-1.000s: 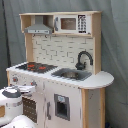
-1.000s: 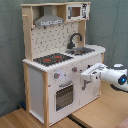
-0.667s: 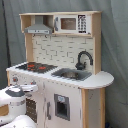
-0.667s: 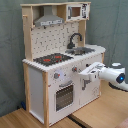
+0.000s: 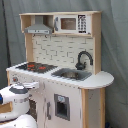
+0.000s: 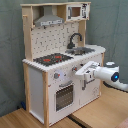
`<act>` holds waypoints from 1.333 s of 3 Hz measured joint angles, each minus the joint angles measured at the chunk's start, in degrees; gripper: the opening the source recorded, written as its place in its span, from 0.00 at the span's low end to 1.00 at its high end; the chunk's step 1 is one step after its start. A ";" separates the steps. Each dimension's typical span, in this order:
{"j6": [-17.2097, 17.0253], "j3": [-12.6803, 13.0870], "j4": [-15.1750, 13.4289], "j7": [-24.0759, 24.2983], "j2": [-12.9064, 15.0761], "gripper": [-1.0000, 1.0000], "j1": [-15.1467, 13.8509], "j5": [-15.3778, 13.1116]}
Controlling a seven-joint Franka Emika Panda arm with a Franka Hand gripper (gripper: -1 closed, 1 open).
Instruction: Play with the kitchen
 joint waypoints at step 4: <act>-0.17 1.63 4.66 4.30 1.02 0.00 -5.02 0.68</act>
